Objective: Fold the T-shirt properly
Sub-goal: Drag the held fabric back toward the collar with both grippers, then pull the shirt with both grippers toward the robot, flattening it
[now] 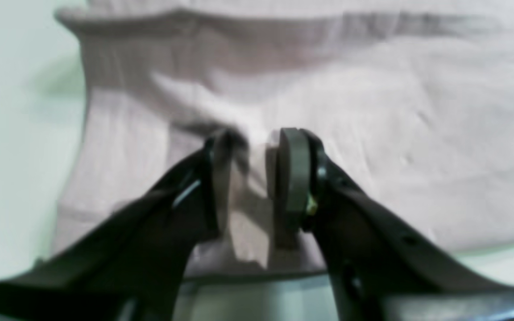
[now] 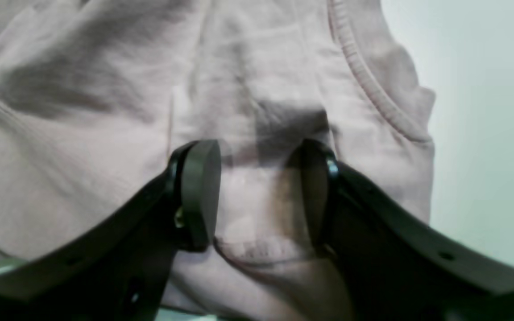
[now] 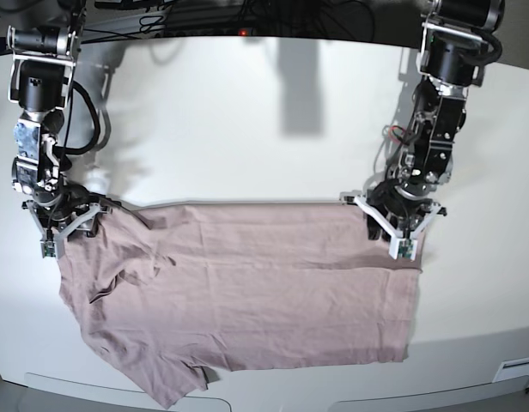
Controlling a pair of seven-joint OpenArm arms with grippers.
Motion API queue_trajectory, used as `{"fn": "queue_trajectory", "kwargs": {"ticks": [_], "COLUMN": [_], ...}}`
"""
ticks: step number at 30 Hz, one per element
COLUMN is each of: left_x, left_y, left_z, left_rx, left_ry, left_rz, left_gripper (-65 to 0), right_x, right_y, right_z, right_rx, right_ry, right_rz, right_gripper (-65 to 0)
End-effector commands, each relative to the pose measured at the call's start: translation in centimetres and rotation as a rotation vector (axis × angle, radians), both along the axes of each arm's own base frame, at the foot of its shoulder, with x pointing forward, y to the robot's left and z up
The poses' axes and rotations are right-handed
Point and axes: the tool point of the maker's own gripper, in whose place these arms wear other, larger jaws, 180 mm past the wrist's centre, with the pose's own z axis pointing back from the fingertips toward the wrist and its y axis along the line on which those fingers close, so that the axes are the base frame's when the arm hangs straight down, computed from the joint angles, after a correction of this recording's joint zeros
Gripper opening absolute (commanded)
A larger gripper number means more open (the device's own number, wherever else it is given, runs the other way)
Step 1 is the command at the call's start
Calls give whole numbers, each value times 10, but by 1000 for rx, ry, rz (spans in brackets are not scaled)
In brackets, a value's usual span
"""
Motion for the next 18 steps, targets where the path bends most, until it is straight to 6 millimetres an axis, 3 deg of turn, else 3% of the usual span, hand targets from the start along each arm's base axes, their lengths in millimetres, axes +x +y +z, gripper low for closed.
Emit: {"fn": "queue_trajectory", "kwargs": {"ticks": [1, 9, 18], "left_x": [4, -19, -70], "left_y": [3, 6, 47], "left_z": [0, -30, -56], "left_rx": [6, 20, 97], "left_ry": [14, 153, 228], "left_rz": [-1, -14, -22], "left_gripper": [-463, -476, -476], "right_x": [7, -15, -45], "right_y": [-6, 0, 17], "right_z": [12, -6, 1], "right_rx": [-19, -8, -64], "right_ry": [-21, 13, -4], "right_rz": [8, 43, 129], "right_gripper": [-353, -353, -353]}}
